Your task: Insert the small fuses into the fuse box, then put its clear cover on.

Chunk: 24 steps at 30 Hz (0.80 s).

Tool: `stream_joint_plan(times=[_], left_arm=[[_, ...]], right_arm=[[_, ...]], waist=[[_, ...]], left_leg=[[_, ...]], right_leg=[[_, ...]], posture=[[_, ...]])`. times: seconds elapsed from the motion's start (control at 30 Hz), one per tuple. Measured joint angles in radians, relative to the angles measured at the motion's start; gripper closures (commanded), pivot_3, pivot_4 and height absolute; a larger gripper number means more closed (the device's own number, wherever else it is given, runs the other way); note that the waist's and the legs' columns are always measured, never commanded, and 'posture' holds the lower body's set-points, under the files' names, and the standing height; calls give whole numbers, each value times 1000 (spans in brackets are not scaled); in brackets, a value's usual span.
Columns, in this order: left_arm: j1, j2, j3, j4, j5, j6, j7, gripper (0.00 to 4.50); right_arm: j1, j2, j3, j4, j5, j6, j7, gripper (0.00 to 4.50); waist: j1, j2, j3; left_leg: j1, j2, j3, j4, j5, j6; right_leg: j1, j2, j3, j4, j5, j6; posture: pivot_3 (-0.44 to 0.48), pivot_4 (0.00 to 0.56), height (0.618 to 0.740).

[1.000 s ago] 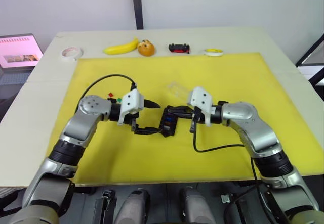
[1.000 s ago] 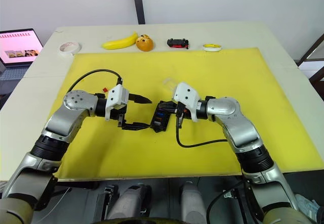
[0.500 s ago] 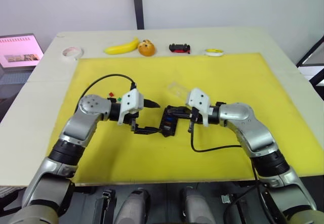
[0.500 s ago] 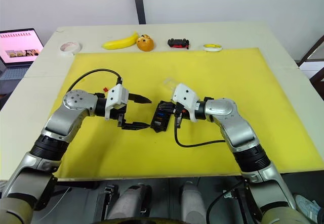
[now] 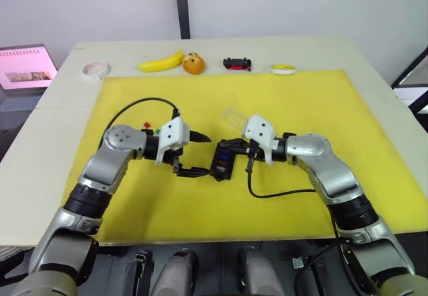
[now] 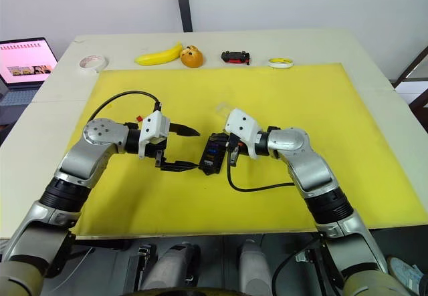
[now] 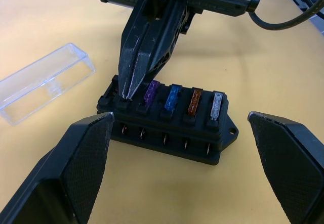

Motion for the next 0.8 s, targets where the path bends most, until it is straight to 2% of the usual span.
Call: stream_joint_plan(times=[0.27, 0.8], left_arm=[[-5, 3, 0, 3, 0, 0, 0, 0], [-5, 2, 0, 6, 0, 0, 2, 0]], right_arm=[[-47, 9, -44, -63, 80, 71, 18, 4462], [13, 3, -14, -58, 72, 101, 12, 4462]], waist=[[1, 0, 0], [0, 0, 0]], left_leg=[[0, 0, -1, 0, 0, 0], [0, 0, 0, 0, 0, 0]], right_leg=[[0, 0, 0, 0, 0, 0], [0, 0, 0, 0, 0, 0]], posture=[[0, 150, 740], [0, 150, 740]])
